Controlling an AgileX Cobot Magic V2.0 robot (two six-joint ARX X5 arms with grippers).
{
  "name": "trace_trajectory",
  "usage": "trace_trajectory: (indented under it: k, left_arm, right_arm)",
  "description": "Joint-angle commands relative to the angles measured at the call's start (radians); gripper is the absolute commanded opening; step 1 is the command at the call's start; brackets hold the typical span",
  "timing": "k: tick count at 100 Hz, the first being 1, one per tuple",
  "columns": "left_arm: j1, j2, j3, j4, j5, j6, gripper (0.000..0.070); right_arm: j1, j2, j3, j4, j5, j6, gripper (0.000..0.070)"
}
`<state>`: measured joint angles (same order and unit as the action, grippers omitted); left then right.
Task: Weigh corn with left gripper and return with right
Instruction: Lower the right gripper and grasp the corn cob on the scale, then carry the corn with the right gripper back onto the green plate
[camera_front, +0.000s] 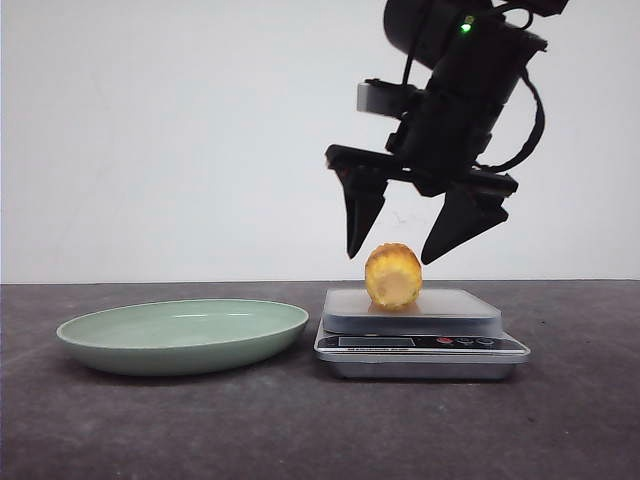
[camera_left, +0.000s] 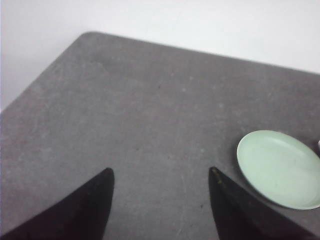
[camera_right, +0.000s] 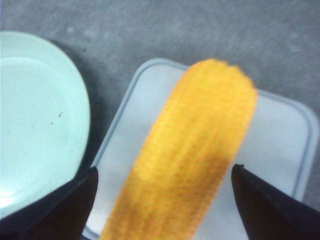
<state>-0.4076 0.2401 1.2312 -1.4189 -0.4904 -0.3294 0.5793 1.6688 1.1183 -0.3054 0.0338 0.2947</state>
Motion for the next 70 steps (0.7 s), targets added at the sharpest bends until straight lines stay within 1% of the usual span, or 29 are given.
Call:
trace_trajectory:
  k: [1,8,16,19,20,21,25,26,51,70]
  left_arm:
    - [-0.002,-0.013,-0.006,-0.023,0.003,-0.002,0.0354]
    - [-0.002,-0.026,-0.023,-0.023,0.011,-0.005,0.0354]
    - [-0.002,-0.033,-0.028,-0.024,0.015,-0.004,0.0353]
    - [-0.002,-0.033,-0.028,-0.023,0.016,-0.005,0.0353]
    - [-0.002,-0.033,-0.028,-0.023,0.016,-0.005,0.0353]
    - [-0.002,-0.033,-0.028,-0.023,0.016,-0.004,0.0353]
    - [-0.002,-0.033,-0.028,-0.023,0.016,-0.004,0.0353]
    - [-0.002,-0.033,-0.028,-0.023,0.016,-0.004,0.0353]
    - [-0.002,-0.033,-0.028,-0.023,0.016,-0.003,0.0353]
    - [-0.002,-0.033,-0.028,-0.022,0.016,-0.004,0.0353]
  right_arm:
    - [0.014,0.030,0.021,0.012,0.024,0.033,0.0519]
    - [0.015,0.039,0.021,0.007,0.035,0.043,0.0449]
    - [0.016,0.040,0.021,0.001,0.058,0.047,0.0311]
    - [0.018,0.040,0.021,0.002,0.071,0.047,0.0212]
    - [0.018,0.040,0.021,0.002,0.073,0.047,0.0197]
    - [0.020,0.040,0.021,0.003,0.077,0.047,0.0149]
    - [0.023,0.040,0.021,0.006,0.089,0.046,0.0009]
    - [0.023,0.040,0.021,0.006,0.091,0.046,0.0000]
    - [0.030,0.023,0.021,0.012,0.106,0.043,0.0002]
    - [0.061,-0.091,0.029,0.012,0.097,0.031,0.0002]
